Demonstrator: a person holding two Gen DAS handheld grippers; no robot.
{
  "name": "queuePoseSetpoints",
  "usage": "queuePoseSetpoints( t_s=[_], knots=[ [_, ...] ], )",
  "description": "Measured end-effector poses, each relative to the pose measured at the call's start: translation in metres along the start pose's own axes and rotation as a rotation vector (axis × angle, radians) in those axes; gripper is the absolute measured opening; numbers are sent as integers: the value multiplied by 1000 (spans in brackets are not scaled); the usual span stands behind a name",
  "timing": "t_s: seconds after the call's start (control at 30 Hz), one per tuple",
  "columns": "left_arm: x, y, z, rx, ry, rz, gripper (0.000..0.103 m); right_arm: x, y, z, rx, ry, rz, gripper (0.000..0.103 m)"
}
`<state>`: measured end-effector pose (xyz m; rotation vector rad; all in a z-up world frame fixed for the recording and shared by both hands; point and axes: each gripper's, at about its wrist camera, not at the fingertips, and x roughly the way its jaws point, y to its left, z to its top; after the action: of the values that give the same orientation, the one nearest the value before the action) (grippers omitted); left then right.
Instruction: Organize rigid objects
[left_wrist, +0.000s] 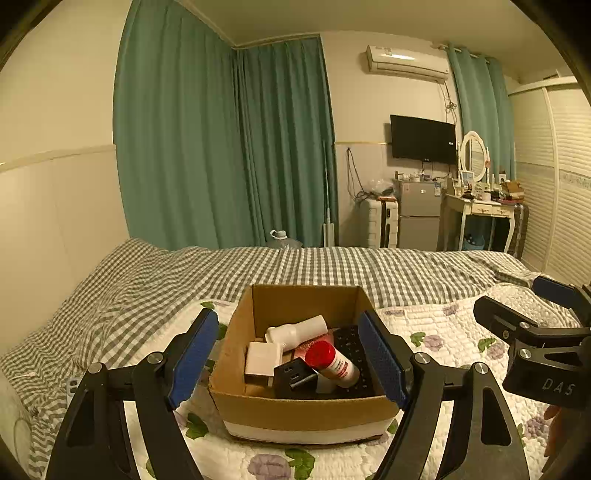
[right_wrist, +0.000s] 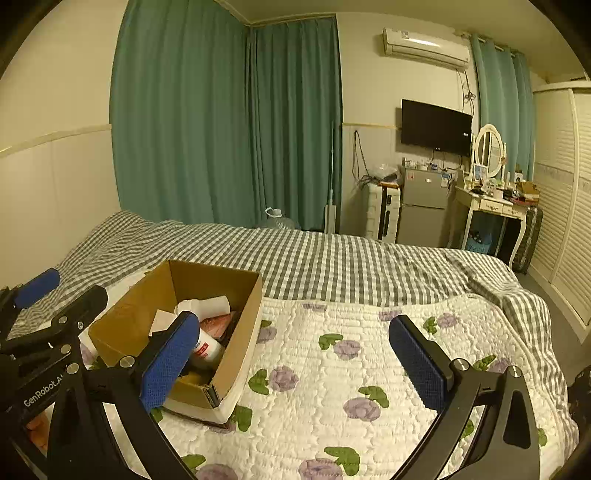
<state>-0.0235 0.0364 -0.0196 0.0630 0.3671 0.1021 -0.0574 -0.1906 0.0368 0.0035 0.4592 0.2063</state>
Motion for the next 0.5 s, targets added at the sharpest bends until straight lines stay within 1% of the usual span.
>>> queuePoseSetpoints(
  t_s=[0.27,0.5],
  knots=[
    [6,-1,-6,0,36,-17,81,5,-3,-2,9,17,0,103],
    [8,-1,-6,5,39,-13,81,4,-4,-1,8,12,-4,103]
  ],
)
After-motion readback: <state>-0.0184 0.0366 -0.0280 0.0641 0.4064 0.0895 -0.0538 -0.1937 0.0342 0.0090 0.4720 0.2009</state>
